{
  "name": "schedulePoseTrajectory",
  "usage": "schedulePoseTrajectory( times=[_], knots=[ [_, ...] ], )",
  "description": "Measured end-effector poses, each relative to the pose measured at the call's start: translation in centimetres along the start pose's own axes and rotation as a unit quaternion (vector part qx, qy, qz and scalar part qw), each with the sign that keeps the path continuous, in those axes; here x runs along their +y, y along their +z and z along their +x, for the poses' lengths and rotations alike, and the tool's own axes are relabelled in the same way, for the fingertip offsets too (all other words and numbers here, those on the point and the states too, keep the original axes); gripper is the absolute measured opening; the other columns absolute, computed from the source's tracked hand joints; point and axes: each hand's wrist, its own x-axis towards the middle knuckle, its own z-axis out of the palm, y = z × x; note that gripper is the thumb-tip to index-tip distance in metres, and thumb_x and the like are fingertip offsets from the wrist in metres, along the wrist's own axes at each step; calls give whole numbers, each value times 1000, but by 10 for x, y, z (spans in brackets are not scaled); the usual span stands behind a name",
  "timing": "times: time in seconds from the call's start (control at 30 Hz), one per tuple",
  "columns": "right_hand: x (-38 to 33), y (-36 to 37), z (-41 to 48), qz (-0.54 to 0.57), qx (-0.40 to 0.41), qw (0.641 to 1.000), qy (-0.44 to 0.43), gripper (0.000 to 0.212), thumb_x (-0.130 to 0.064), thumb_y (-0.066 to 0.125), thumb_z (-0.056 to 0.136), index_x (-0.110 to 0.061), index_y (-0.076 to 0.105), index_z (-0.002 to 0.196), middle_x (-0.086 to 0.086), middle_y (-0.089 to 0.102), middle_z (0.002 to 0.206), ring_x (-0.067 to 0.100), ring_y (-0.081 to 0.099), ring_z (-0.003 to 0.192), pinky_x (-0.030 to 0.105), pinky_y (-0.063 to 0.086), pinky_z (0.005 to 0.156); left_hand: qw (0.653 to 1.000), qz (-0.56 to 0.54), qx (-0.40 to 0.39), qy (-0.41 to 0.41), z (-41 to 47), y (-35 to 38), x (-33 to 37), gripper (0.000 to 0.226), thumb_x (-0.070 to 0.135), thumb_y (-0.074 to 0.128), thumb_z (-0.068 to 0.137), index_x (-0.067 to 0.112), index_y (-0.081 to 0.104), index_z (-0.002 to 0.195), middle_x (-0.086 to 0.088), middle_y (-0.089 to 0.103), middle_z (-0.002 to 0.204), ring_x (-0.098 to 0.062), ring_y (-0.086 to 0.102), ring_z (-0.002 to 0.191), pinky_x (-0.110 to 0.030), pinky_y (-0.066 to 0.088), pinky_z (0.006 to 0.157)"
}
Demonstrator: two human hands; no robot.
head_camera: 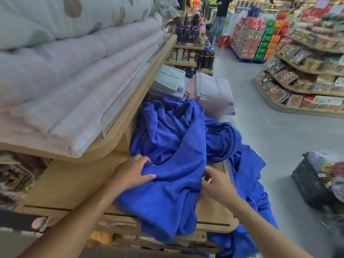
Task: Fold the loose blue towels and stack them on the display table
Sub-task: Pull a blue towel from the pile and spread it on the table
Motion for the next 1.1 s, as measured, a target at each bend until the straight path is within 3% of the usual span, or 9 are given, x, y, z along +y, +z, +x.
schedulePoseTrajectory(
  times=[0.17,0.3,0.4,0.5,0.7,0.77,0.87,0.93,1.1],
  knots=[
    [10,7,-26,-170,-140,975,29,40,-59,48,65,-19,51,62,-7,53,56,10,47,53,30,35,50,989,68,-77,-102,-34,-11,-34,38,71,69,72,38,56,86,15,58,81,-18,65,87,-32,45,68],
    [0,33,-34,-180,-156,971,-31,36,-53,65,78,-19,54,72,-7,59,69,12,56,67,37,46,62,969,-213,-109,-65,-38,-18,-26,31,37,69,95,21,60,70,7,52,64,-11,49,66,-32,35,64],
    [-8,34,-32,116,-152,981,27,27,-28,66,94,-22,51,72,-3,53,71,14,52,68,34,44,62,835,-538,-65,-95,-42,-33,-7,21,22,55,102,6,69,103,-9,74,96,-16,67,85,-29,52,73],
    [-11,11,-27,498,-147,841,151,20,-23,58,100,-8,72,102,11,70,97,22,68,87,31,52,72,747,-650,35,-134,-48,-49,3,23,21,51,104,11,68,115,-11,75,108,-13,73,87,-22,58,68],
    [5,-82,-16,626,-70,765,130,39,-39,64,97,-9,73,121,13,74,121,29,72,112,38,63,79,674,-725,-35,-136,-84,-55,5,31,24,58,99,10,68,125,-10,77,105,-20,77,82,-25,60,59],
    [14,-106,-16,589,-65,800,90,26,-37,70,93,-15,77,105,8,76,106,22,75,95,31,61,70,690,-704,-101,-136,-100,-32,1,35,26,63,96,16,67,129,-10,72,124,-25,71,111,-30,60,81],
    [40,-110,-17,158,0,987,43,11,-22,79,89,-20,68,87,-2,57,65,8,55,57,21,45,52,811,-533,-213,-114,-122,8,3,17,17,59,102,12,70,113,-7,74,108,-20,73,93,-38,52,81],
    [54,-97,-19,-93,-1,995,47,15,-22,77,89,-26,65,81,-5,50,58,12,49,52,28,40,52,879,-406,-211,-133,-126,24,3,18,11,57,103,14,73,96,-6,73,89,-22,69,72,-43,49,74],
    [44,-76,-11,-207,89,974,31,7,-40,68,84,-36,62,82,-10,52,91,17,56,84,39,52,72,962,-216,-118,-119,-100,7,4,13,39,64,91,36,75,87,21,74,84,6,64,67,-19,48,64]
  ],
)
